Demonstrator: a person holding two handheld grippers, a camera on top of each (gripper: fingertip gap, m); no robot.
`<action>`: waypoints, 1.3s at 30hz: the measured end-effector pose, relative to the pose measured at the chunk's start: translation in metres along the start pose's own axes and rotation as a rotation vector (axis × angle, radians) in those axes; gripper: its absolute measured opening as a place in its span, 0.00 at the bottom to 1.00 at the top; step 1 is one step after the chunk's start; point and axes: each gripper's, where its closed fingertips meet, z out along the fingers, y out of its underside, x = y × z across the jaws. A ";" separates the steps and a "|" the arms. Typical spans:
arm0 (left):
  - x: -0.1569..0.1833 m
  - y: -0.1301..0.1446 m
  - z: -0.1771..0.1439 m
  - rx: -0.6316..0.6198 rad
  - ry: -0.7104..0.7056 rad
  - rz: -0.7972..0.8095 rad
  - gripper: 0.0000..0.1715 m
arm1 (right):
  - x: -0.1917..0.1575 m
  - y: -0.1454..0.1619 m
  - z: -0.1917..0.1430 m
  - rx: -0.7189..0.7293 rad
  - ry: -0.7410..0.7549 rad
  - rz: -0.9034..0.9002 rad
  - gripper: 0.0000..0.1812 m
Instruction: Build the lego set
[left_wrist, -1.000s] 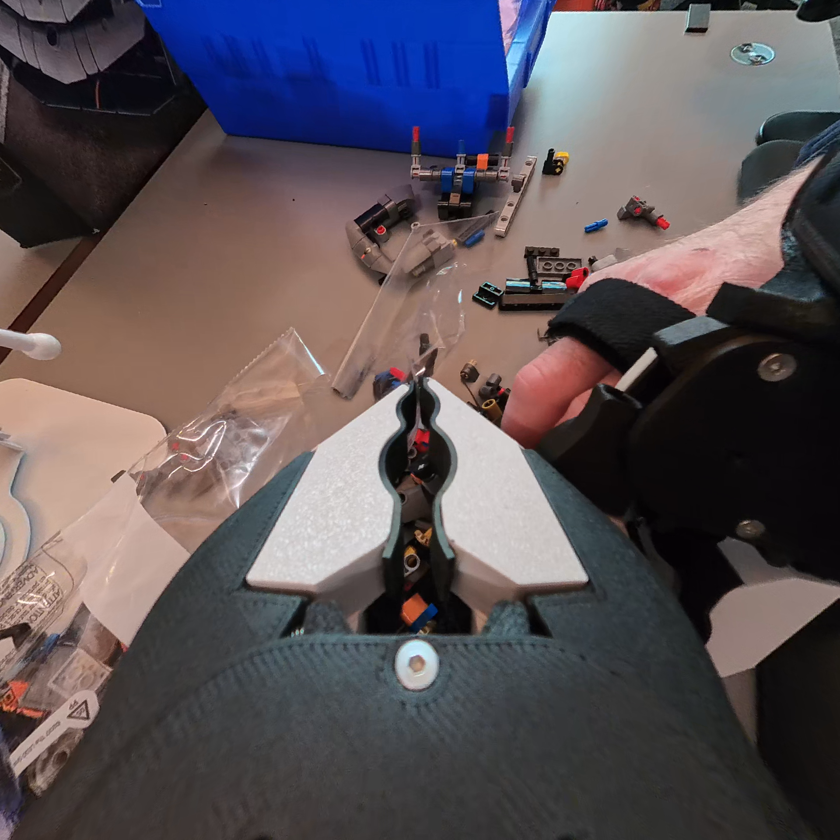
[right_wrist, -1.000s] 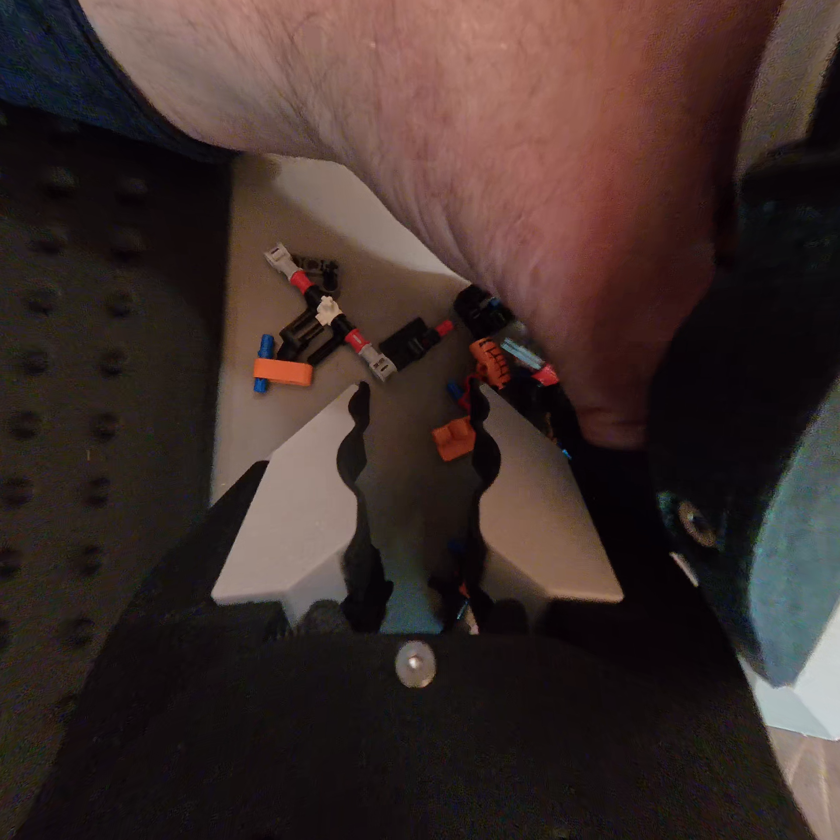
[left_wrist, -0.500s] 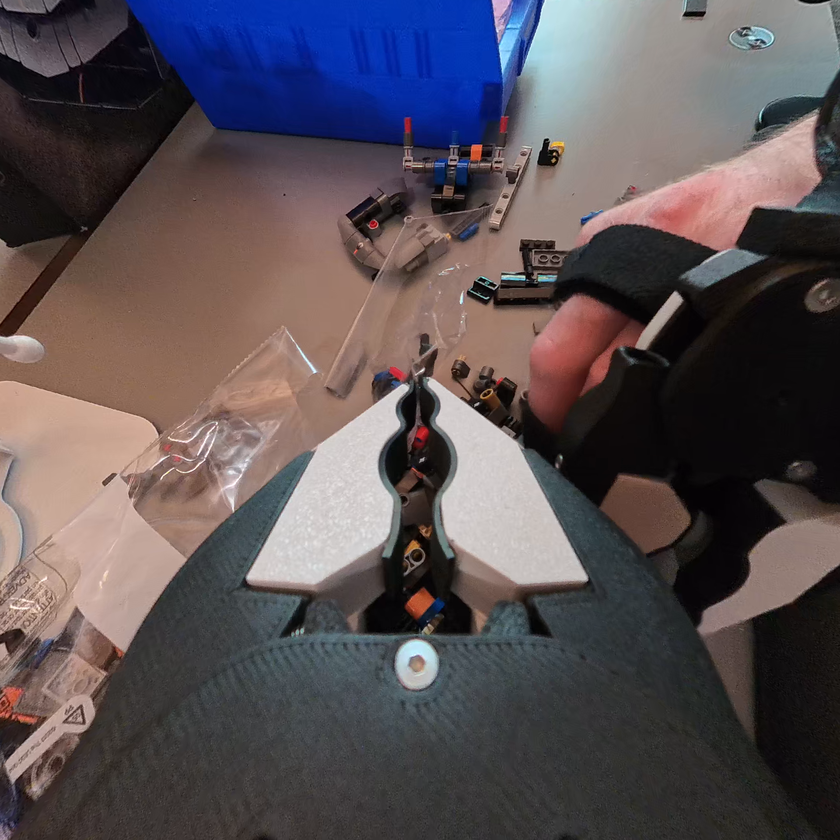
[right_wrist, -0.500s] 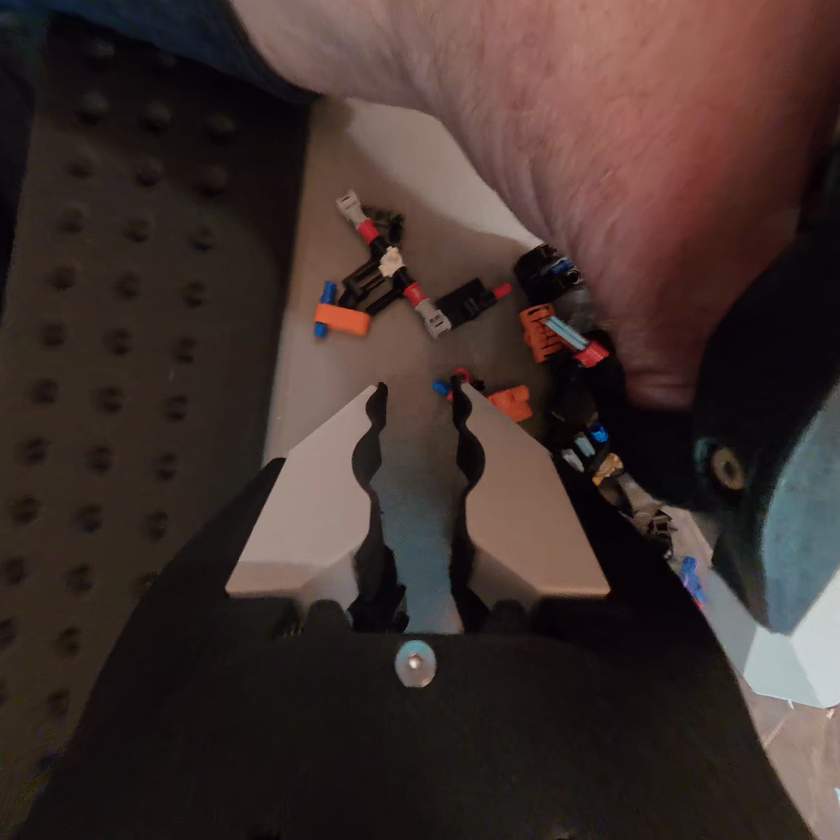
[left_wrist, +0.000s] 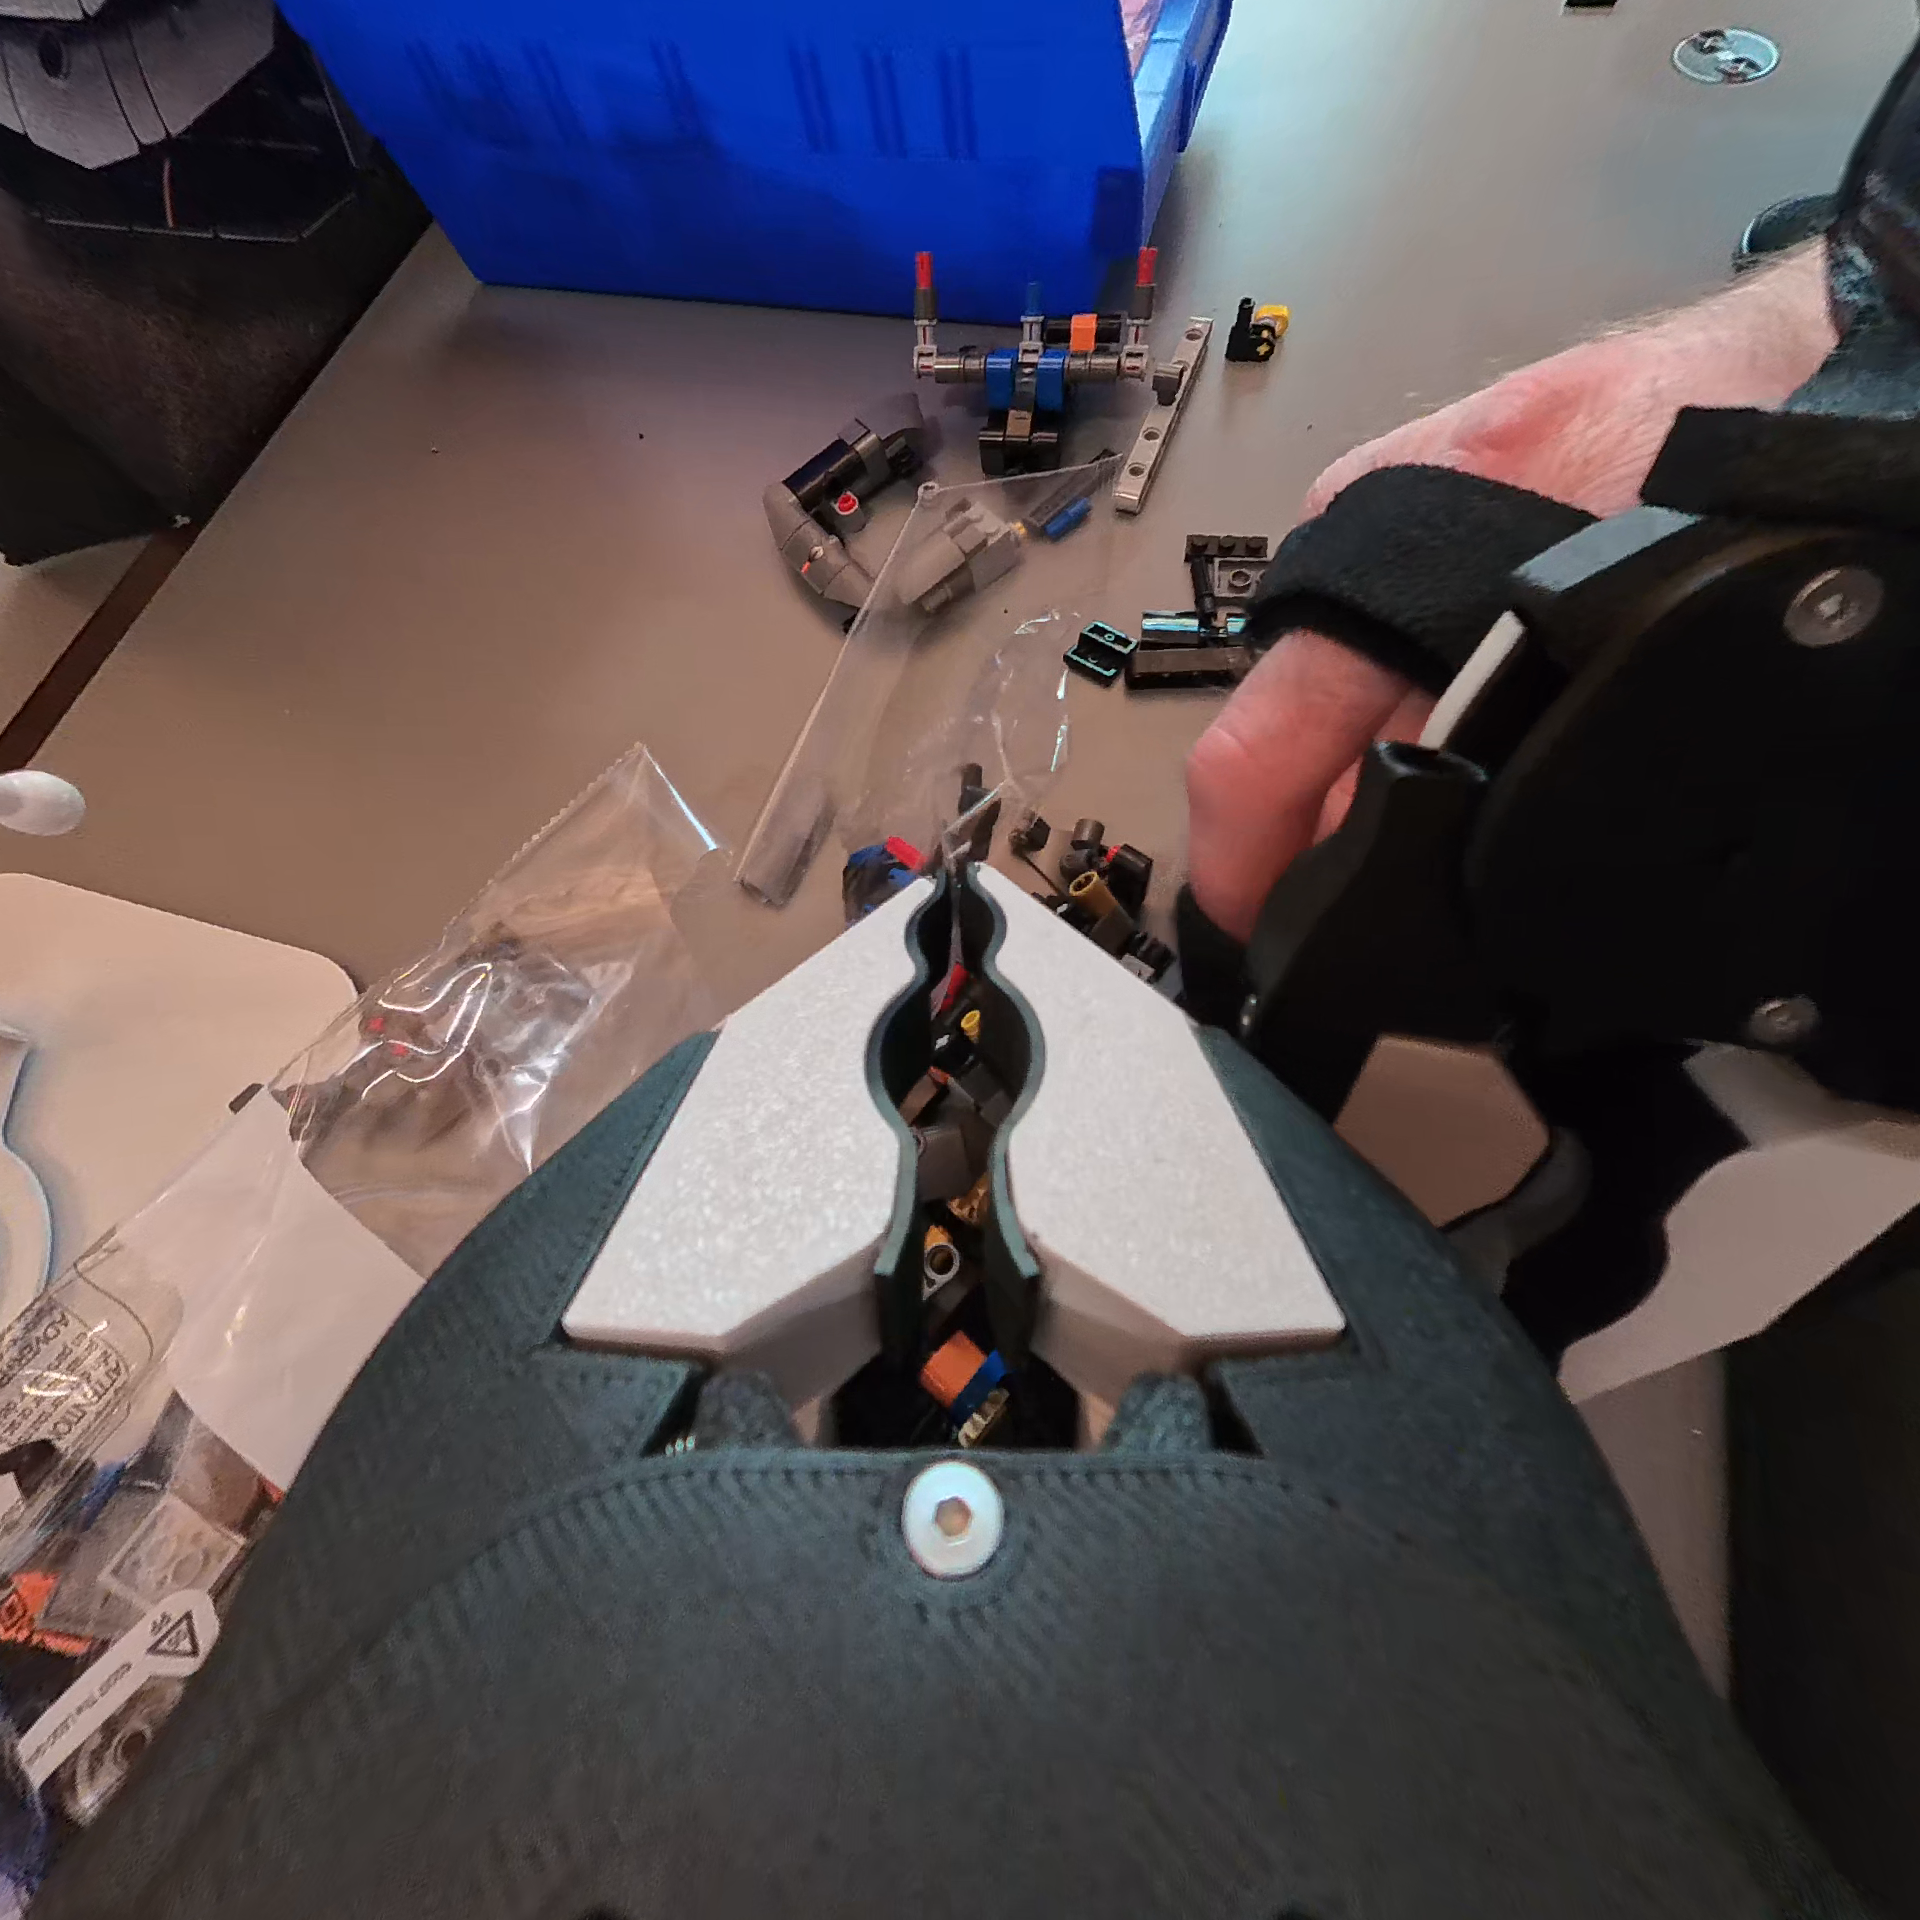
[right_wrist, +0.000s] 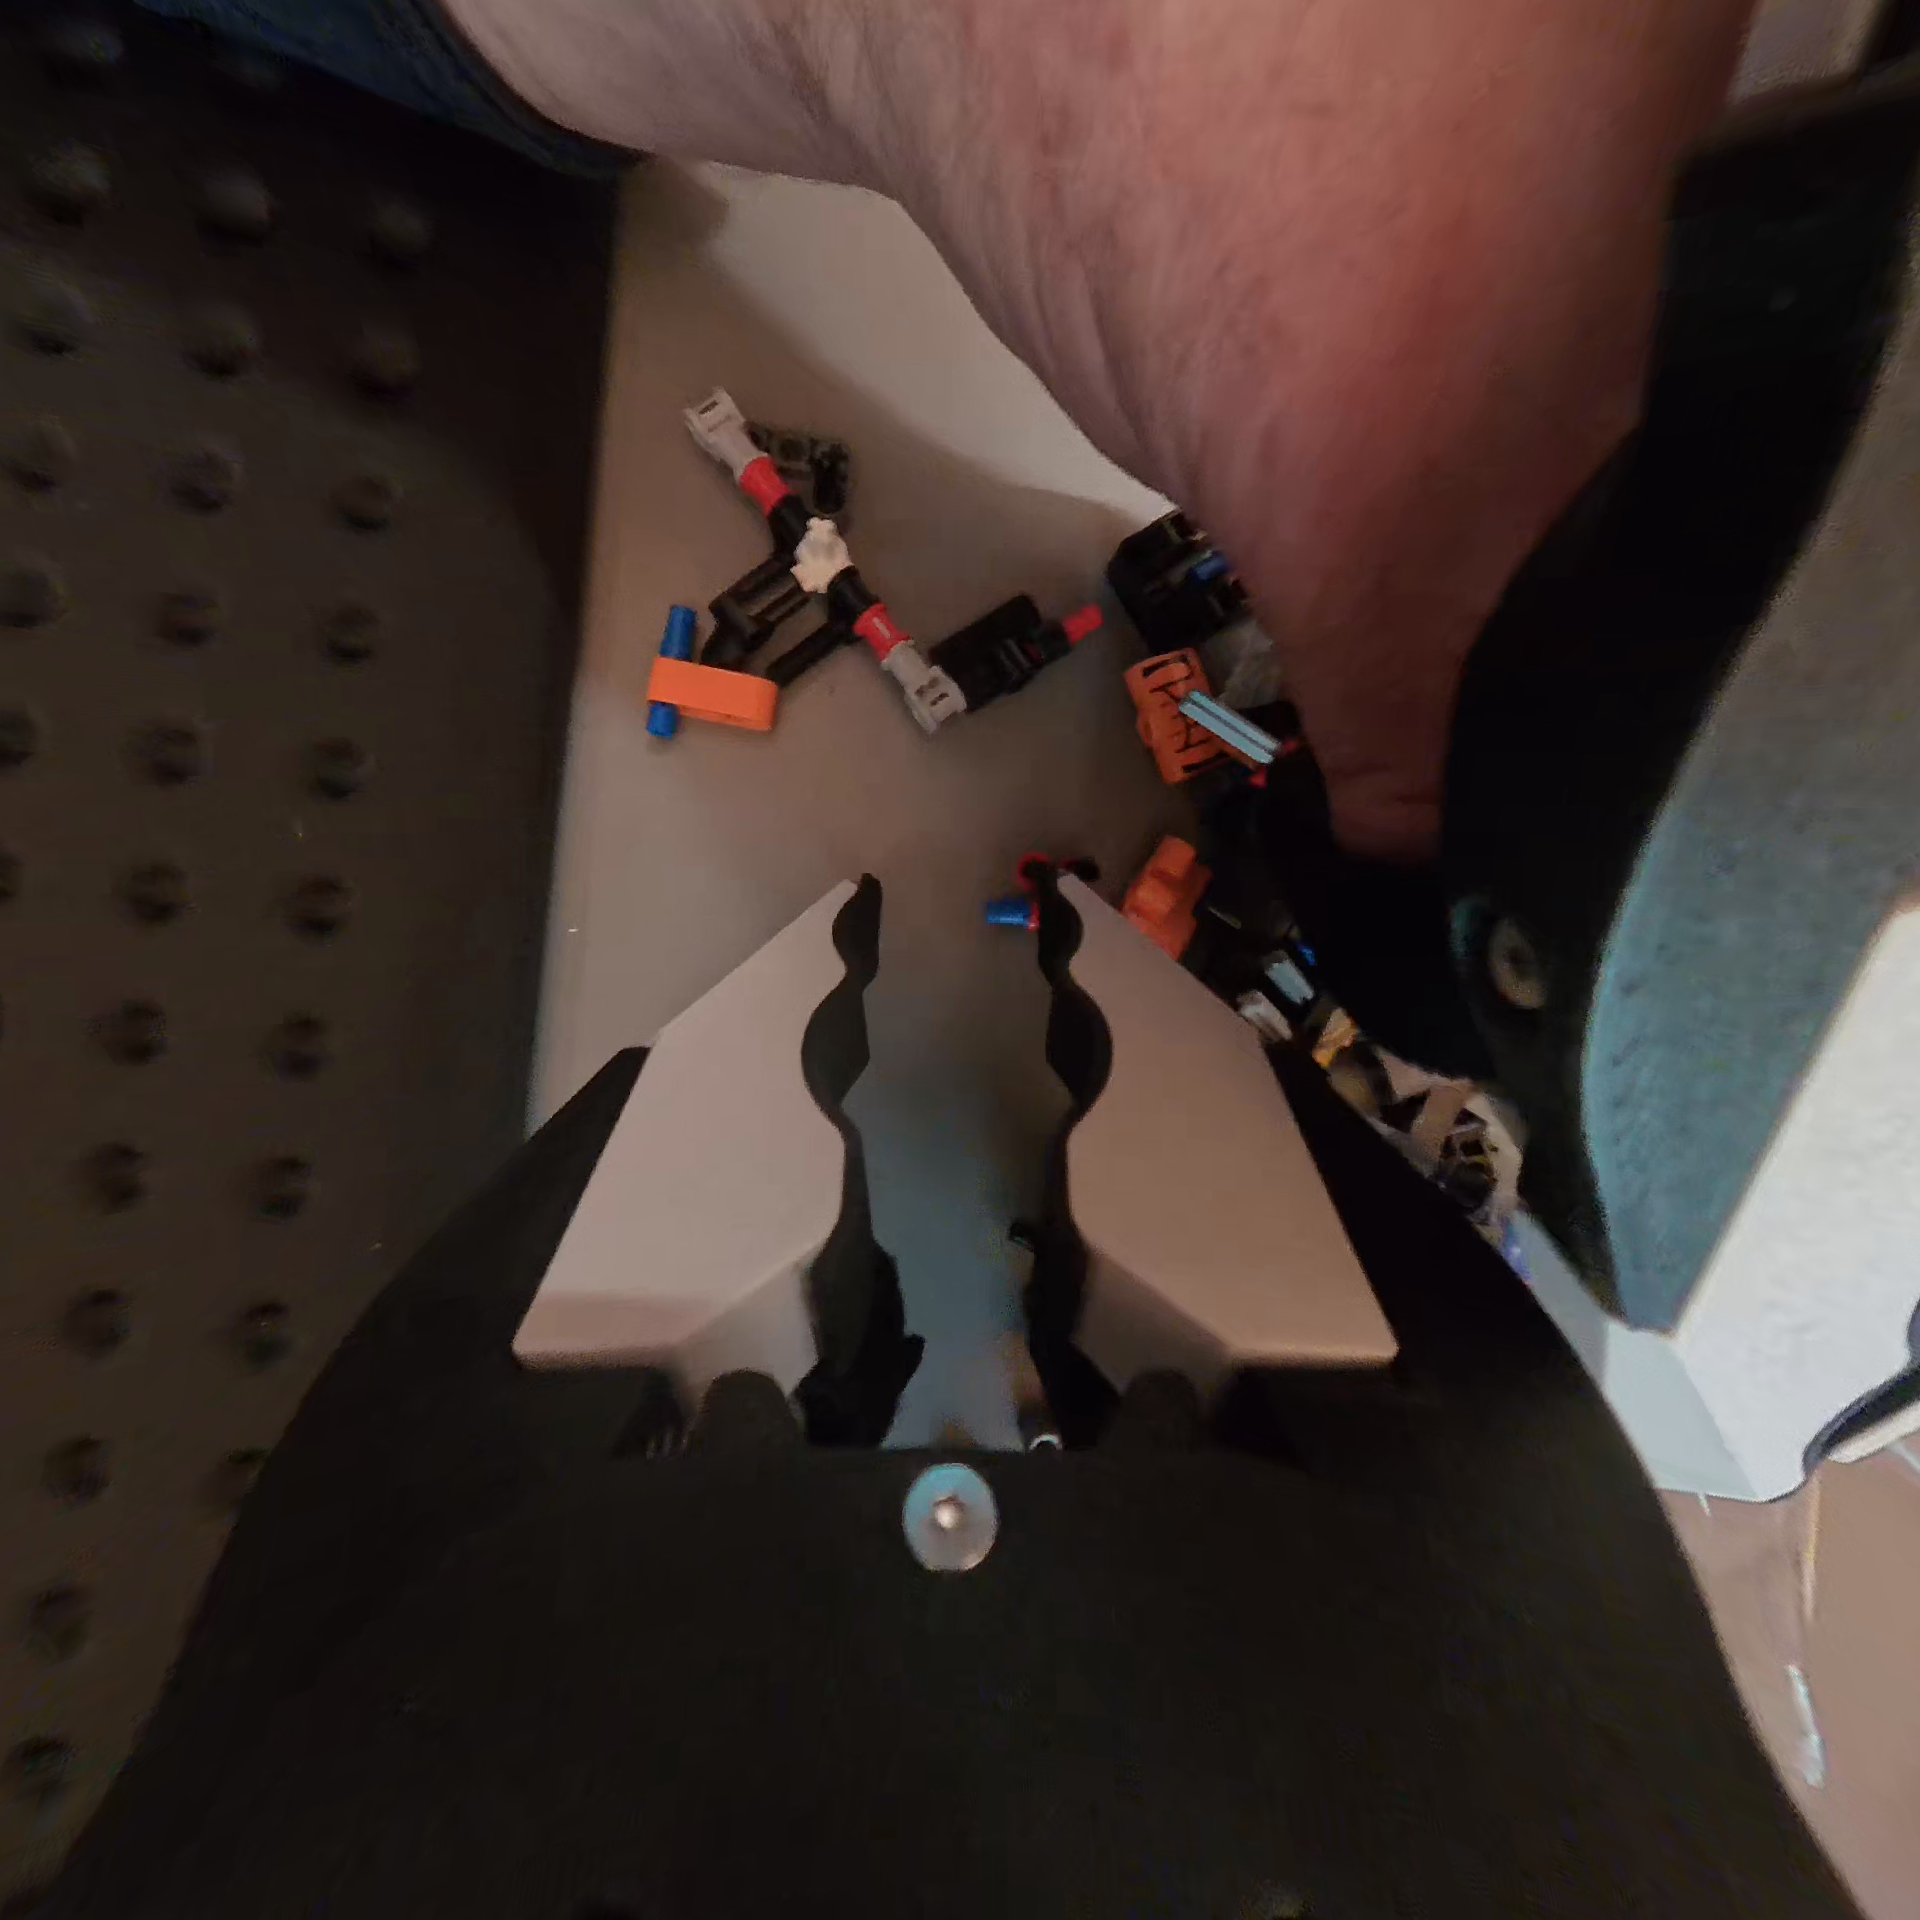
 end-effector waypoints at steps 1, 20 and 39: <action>0.000 0.000 0.000 -0.001 0.001 0.000 0.00 | -0.004 0.000 -0.001 0.003 -0.022 -0.003 0.13; 0.014 0.016 0.010 -0.109 0.036 0.080 0.00 | -0.021 0.007 -0.008 0.007 -0.109 -0.062 0.09; 0.015 0.023 0.013 -0.143 0.039 0.083 0.00 | -0.020 0.003 -0.016 0.065 -0.112 -0.056 0.07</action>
